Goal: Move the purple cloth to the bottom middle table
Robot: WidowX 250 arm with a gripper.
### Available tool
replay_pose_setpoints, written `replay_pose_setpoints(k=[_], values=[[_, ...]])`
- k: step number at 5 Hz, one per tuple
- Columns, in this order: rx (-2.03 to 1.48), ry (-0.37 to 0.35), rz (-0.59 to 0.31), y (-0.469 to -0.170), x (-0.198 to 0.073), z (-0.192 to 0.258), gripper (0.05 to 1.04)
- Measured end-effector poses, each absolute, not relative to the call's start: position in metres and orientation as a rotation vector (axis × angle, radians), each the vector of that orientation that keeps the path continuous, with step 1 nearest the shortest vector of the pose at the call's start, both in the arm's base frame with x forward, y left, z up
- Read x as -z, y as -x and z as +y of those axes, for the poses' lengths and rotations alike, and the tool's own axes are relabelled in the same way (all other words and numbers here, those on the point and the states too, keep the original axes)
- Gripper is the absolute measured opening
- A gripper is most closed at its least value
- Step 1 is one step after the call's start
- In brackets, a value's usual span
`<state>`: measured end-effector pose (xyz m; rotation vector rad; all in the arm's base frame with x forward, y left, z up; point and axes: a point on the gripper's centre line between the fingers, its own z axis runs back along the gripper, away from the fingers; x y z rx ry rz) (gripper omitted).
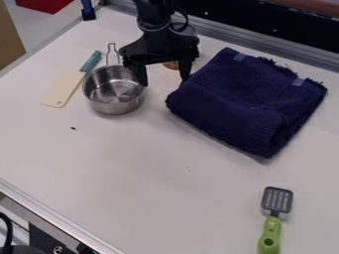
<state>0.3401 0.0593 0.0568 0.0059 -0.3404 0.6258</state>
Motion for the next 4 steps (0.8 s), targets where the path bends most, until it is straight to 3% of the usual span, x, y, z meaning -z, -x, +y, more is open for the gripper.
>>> replay_pose_setpoints(k=[1, 2, 3, 4], values=[[-0.624, -0.014, -0.307, -0.336, -0.046, 0.058, 1.000], [-0.540, -0.070, -0.321, -0.343, -0.048, 0.046, 1.000], [-0.450, -0.066, -0.319, -0.353, -0.061, 0.025, 0.969], [-0.380, -0.045, -0.328, -0.364, -0.074, 0.005, 0.715]])
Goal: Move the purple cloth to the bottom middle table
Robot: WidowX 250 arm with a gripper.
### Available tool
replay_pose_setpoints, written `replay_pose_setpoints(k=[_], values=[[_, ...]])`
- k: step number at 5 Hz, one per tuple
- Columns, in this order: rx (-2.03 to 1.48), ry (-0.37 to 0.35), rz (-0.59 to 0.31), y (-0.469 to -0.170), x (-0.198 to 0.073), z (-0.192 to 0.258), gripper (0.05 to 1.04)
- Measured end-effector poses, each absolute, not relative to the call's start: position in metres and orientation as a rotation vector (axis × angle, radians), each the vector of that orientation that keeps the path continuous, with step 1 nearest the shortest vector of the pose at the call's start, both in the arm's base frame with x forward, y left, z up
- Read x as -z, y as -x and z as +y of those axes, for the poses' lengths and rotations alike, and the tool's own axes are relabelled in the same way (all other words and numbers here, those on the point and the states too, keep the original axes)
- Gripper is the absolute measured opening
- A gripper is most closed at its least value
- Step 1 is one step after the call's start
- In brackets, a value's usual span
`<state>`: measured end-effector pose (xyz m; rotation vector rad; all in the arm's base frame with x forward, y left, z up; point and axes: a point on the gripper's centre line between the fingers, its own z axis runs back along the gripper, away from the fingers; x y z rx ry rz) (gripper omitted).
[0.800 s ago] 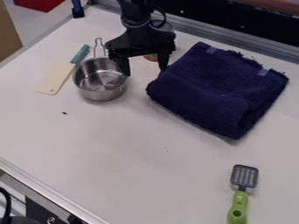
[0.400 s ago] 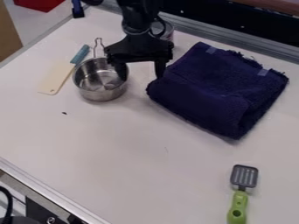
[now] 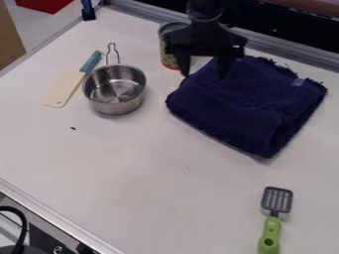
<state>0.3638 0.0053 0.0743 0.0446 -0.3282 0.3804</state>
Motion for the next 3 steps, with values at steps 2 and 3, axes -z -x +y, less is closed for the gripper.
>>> replay_pose_setpoints(k=[2, 3], values=[[-0.097, -0.022, -0.450, -0.395, -0.055, -0.035, 0.185], [-0.027, -0.017, -0.423, -0.426, -0.044, -0.049, 0.062]])
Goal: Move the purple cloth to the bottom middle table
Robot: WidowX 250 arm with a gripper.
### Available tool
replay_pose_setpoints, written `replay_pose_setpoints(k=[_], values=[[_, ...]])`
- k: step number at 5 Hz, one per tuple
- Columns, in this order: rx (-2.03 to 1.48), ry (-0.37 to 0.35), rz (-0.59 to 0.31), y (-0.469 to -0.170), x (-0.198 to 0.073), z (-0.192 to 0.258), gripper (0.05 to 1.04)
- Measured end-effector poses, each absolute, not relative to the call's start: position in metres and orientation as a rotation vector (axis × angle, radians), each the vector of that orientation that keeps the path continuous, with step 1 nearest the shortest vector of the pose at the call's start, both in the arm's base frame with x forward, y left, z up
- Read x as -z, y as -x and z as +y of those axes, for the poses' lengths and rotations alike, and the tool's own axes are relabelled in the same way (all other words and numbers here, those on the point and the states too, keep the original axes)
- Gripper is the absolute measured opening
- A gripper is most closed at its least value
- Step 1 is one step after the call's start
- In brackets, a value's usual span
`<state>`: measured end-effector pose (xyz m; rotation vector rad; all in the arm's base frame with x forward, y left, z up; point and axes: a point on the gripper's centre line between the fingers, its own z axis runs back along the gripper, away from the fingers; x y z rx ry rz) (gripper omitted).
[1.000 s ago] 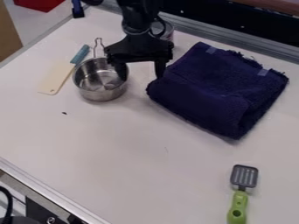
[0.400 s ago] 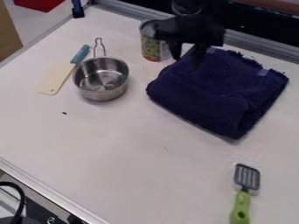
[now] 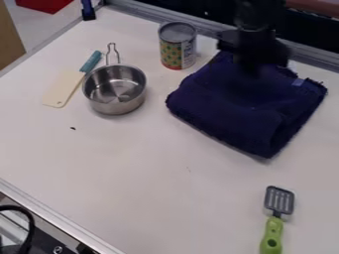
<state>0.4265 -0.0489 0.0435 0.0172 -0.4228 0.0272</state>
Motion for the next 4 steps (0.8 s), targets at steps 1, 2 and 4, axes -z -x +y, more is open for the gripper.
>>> replay_pose_setpoints(k=[1, 2, 4], values=[[-0.017, -0.053, -0.409, -0.438, -0.031, -0.056, 0.053], [0.007, -0.042, -0.421, -0.431, -0.015, -0.057, 0.053], [0.000, -0.030, -0.358, -0.408, -0.010, -0.052, 0.053]])
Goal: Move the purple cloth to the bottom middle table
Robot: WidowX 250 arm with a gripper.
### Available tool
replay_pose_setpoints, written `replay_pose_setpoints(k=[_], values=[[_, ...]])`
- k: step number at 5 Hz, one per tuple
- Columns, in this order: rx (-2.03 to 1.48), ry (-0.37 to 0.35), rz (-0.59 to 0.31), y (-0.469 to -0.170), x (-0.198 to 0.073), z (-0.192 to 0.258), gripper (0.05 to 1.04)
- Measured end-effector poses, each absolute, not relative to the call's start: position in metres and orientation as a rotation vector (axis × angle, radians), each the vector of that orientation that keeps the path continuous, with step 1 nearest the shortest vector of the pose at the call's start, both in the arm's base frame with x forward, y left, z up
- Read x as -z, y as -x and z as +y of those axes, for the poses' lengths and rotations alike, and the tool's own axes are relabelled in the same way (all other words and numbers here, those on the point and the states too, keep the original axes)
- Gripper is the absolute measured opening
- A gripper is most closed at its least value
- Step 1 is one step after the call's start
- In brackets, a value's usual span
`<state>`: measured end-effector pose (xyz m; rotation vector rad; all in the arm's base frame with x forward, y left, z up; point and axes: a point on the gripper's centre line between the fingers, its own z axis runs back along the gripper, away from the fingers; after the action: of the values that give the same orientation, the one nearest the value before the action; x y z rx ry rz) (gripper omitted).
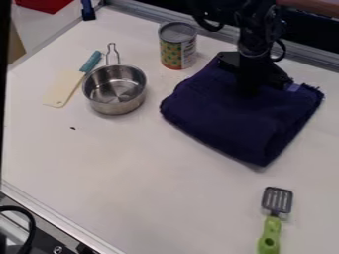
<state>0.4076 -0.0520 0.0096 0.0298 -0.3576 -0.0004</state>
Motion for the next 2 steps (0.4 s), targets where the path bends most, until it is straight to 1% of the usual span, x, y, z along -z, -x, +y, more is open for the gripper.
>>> replay_pose_setpoints(k=[1, 2], values=[[-0.018, -0.046, -0.327, -0.389, -0.008, -0.047, 0.053], [-0.029, -0.065, -0.337, -0.366, -0.006, -0.041, 0.053]])
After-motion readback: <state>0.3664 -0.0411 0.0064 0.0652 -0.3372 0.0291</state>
